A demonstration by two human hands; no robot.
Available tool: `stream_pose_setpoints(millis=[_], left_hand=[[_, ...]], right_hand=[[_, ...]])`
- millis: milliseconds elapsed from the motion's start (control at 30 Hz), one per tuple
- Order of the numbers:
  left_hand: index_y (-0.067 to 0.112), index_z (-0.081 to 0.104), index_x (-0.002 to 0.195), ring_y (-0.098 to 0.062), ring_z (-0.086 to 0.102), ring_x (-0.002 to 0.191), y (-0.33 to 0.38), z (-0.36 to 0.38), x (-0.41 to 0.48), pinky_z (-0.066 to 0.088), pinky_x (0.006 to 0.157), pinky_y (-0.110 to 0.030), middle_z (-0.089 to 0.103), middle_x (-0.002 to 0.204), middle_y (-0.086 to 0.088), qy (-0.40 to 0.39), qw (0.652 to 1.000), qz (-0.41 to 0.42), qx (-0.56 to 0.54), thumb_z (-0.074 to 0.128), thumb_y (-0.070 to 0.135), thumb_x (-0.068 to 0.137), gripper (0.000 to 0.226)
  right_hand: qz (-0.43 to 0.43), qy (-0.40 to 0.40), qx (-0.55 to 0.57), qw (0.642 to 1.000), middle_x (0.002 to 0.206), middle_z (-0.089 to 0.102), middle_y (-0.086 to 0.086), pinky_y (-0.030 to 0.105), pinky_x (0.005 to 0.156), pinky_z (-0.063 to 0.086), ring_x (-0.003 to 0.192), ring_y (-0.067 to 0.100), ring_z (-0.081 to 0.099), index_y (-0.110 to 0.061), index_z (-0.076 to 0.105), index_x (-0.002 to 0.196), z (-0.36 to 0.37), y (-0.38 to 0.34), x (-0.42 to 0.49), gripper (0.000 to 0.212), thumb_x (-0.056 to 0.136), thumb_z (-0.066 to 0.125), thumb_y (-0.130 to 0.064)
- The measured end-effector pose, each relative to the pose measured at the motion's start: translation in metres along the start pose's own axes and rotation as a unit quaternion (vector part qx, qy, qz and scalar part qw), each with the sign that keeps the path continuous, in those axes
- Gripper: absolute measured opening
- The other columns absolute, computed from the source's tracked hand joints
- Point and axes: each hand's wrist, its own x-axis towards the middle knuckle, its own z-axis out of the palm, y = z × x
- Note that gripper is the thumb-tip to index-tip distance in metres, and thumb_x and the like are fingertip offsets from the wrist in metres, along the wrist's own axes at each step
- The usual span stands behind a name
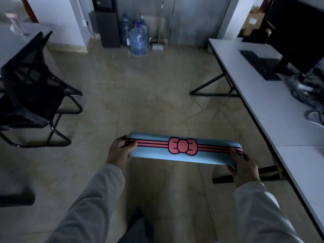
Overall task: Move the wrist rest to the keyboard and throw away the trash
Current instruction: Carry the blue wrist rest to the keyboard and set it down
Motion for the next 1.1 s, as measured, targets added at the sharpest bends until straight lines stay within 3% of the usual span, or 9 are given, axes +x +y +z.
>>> stream_pose_setpoints(millis=[67, 167, 367, 667, 767, 833, 1033, 1100], left_hand=[[0.008, 0.051, 0.12, -0.011, 0.058, 0.08, 0.02, 0.007, 0.03, 0.051, 0.065, -0.021, 0.06, 0.088, 0.001, -0.016, 1.0, -0.001, 0.019, 0.061, 0.002, 0.082, 0.04], [0.013, 0.049, 0.113, -0.01, 0.057, 0.078, 0.047, 0.02, 0.069, 0.052, 0.052, -0.013, 0.058, 0.086, 0.001, -0.052, 0.998, -0.006, 0.03, 0.058, 0.001, 0.084, 0.033], [0.007, 0.049, 0.124, -0.011, 0.057, 0.085, 0.065, 0.039, 0.142, 0.047, 0.069, -0.024, 0.06, 0.095, -0.001, -0.073, 0.996, -0.031, 0.036, 0.062, 0.003, 0.082, 0.045], [0.006, 0.046, 0.128, -0.016, 0.058, 0.088, 0.077, 0.096, 0.233, 0.046, 0.068, -0.024, 0.059, 0.104, -0.007, -0.082, 0.995, -0.059, 0.024, 0.061, 0.002, 0.081, 0.049], [0.006, 0.046, 0.128, -0.018, 0.056, 0.092, 0.096, 0.128, 0.265, 0.047, 0.075, -0.029, 0.058, 0.106, -0.007, -0.083, 0.995, -0.045, 0.037, 0.06, 0.002, 0.082, 0.048], [0.006, 0.046, 0.128, -0.019, 0.057, 0.092, 0.11, 0.15, 0.284, 0.045, 0.081, -0.033, 0.056, 0.111, -0.008, -0.082, 0.995, -0.033, 0.041, 0.061, 0.002, 0.082, 0.049], [0.007, 0.047, 0.126, -0.01, 0.056, 0.081, 0.143, 0.22, 0.343, 0.047, 0.071, -0.026, 0.059, 0.101, -0.005, -0.091, 0.995, -0.015, 0.04, 0.06, 0.001, 0.082, 0.046], [0.007, 0.047, 0.127, -0.011, 0.057, 0.083, 0.147, 0.236, 0.357, 0.047, 0.069, -0.024, 0.057, 0.108, -0.008, -0.096, 0.994, -0.017, 0.043, 0.06, 0.001, 0.082, 0.047]], right_hand=[[-0.005, 0.016, 0.005, 1.0, 0.088, 0.058, 0.0, 0.019, 0.054, 0.055, 0.082, 0.013, 0.057, -0.014, 0.057, 0.093, 0.022, -0.008, 0.012, 0.012, 0.083, 0.063, -0.017], [-0.011, 0.032, 0.011, 0.999, 0.088, 0.058, 0.001, 0.019, 0.054, 0.055, 0.081, 0.013, 0.057, -0.011, 0.054, 0.106, 0.051, -0.018, 0.028, 0.024, 0.083, 0.062, -0.016], [-0.011, 0.069, 0.02, 0.997, 0.093, 0.058, 0.004, 0.023, 0.056, 0.057, 0.083, 0.013, 0.057, -0.009, 0.054, 0.108, 0.091, -0.025, 0.065, 0.028, 0.082, 0.063, -0.017], [-0.005, 0.09, 0.053, 0.995, 0.096, 0.058, 0.005, 0.02, 0.053, 0.056, 0.085, 0.014, 0.058, -0.009, 0.056, 0.105, 0.134, -0.046, 0.145, 0.024, 0.083, 0.062, -0.013], [-0.003, 0.09, 0.051, 0.995, 0.09, 0.058, 0.002, 0.018, 0.047, 0.054, 0.083, 0.014, 0.058, -0.012, 0.058, 0.092, 0.151, -0.064, 0.182, 0.012, 0.082, 0.063, -0.016], [-0.009, 0.091, 0.06, 0.994, 0.089, 0.057, 0.003, 0.018, 0.048, 0.054, 0.082, 0.013, 0.057, -0.009, 0.056, 0.099, 0.163, -0.078, 0.204, 0.019, 0.083, 0.063, -0.016], [-0.014, 0.086, 0.075, 0.993, 0.089, 0.055, 0.003, 0.017, 0.048, 0.054, 0.08, 0.013, 0.055, -0.008, 0.053, 0.105, 0.188, -0.125, 0.275, 0.022, 0.084, 0.06, -0.013], [-0.006, 0.088, 0.079, 0.993, 0.09, 0.057, 0.003, 0.019, 0.048, 0.055, 0.083, 0.014, 0.056, -0.009, 0.053, 0.105, 0.191, -0.135, 0.295, 0.023, 0.084, 0.061, -0.014]])
